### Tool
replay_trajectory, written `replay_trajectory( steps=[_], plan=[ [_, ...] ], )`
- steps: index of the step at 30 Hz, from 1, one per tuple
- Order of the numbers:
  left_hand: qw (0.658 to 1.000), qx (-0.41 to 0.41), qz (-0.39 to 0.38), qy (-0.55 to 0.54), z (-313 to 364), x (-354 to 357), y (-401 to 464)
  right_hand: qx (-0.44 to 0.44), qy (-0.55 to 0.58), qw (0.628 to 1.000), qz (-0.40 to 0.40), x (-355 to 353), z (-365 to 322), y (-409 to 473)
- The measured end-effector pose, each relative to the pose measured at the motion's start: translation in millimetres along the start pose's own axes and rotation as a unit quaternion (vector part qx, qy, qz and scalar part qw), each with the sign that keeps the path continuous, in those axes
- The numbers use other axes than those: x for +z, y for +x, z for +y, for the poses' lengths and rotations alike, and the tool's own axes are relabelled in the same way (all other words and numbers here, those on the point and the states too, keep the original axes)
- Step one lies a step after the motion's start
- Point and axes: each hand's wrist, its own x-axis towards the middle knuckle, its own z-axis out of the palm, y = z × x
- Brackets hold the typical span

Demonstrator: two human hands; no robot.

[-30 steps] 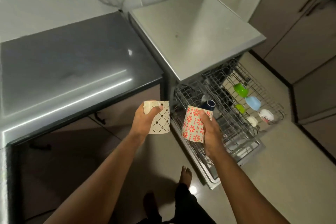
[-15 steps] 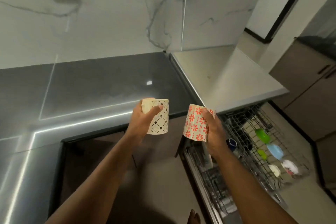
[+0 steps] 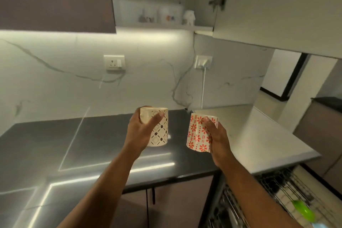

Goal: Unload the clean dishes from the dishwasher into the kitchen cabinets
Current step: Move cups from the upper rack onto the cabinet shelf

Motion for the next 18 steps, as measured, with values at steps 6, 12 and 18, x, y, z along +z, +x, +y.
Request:
replay_trajectory(
  steps=[6,12,18],
  plan=[
    [0.997,0.062,0.026,0.033,42.9,-13.7,34.5,-0.062,0.008,0.998,0.006,28.0,-50.1,38.3],
    [0.989,0.128,0.039,0.064,92.5,-13.3,73.6,-0.134,0.017,0.991,-0.009,48.8,-108.2,76.3],
    [0.978,0.187,0.06,0.07,160.3,-3.1,125.4,-0.201,0.013,0.979,-0.037,64.8,-175.1,131.3]
  ],
)
